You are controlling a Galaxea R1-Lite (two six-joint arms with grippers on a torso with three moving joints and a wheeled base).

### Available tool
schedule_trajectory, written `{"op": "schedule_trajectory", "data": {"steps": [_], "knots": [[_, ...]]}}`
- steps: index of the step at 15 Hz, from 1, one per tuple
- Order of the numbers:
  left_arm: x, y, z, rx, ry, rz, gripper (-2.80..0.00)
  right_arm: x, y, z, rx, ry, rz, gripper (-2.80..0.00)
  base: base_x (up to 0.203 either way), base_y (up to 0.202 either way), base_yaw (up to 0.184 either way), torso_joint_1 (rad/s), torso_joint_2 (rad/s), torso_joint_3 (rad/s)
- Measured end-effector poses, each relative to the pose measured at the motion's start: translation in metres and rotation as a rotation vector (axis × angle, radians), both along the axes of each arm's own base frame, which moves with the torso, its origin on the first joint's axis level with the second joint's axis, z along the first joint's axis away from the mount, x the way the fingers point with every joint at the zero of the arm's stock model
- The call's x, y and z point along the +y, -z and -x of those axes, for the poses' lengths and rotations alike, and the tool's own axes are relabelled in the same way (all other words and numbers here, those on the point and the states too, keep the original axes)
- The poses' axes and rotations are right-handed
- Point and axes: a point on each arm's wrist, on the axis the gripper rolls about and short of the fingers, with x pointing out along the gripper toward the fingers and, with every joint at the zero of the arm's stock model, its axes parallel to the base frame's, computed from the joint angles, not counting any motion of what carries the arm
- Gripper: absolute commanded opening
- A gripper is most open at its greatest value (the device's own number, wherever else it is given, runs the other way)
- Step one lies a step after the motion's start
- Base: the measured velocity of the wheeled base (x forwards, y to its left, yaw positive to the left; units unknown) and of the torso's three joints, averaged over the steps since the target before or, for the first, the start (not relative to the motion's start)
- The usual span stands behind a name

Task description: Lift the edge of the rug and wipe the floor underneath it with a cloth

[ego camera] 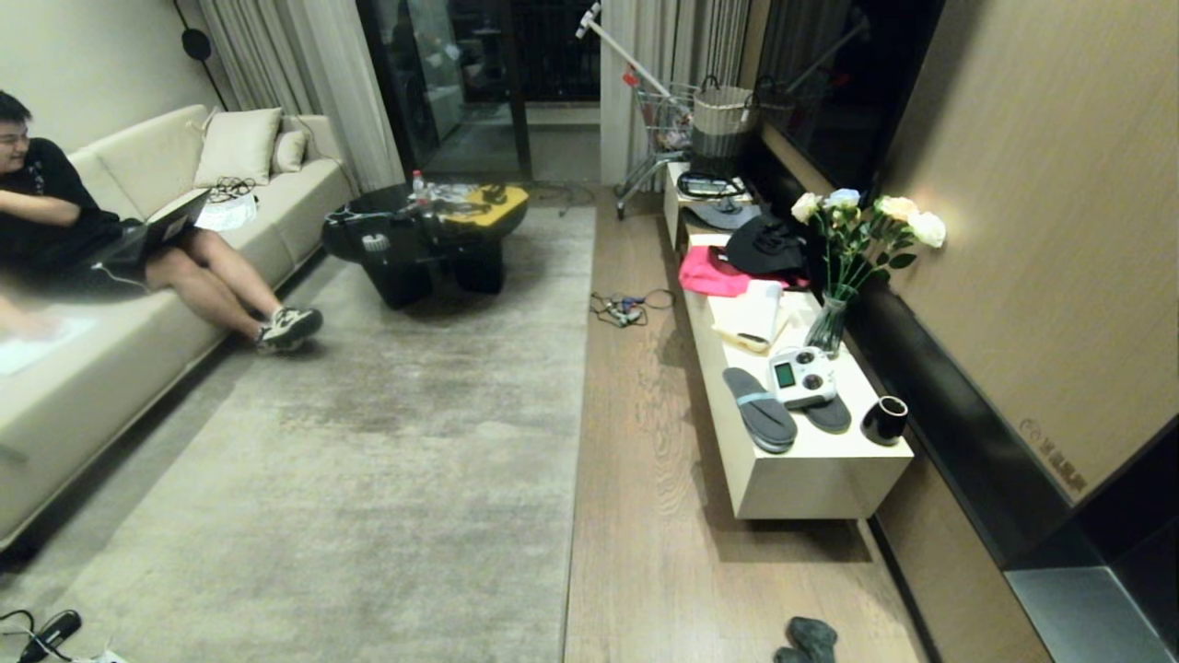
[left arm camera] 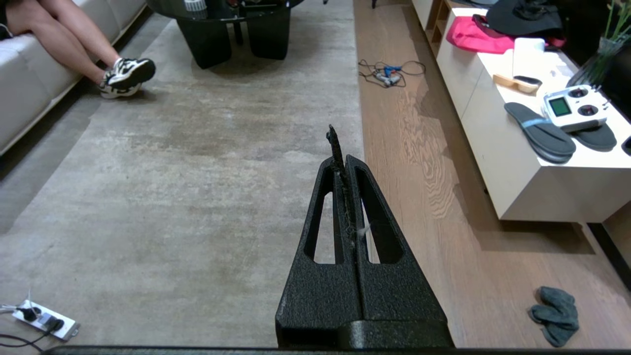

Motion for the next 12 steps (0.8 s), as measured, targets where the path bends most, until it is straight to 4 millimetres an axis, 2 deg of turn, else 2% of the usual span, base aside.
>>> {"op": "schedule_trajectory", "data": {"steps": [9, 12], "knots": [[0.0, 0.0, 0.0, 0.0, 0.0, 0.0, -2.8, 0.0, 0.0, 0.0, 0.0, 0.0, 0.0, -2.8, 0.0, 0.0, 0.0, 0.148, -0.33, -0.186], [0.0, 0.0, 0.0, 0.0, 0.0, 0.0, -2.8, 0.0, -0.0001, 0.0, -0.001, 0.0, -0.003, -2.8, 0.0, 0.0, 0.0, 0.026, -0.08, -0.031]]}}
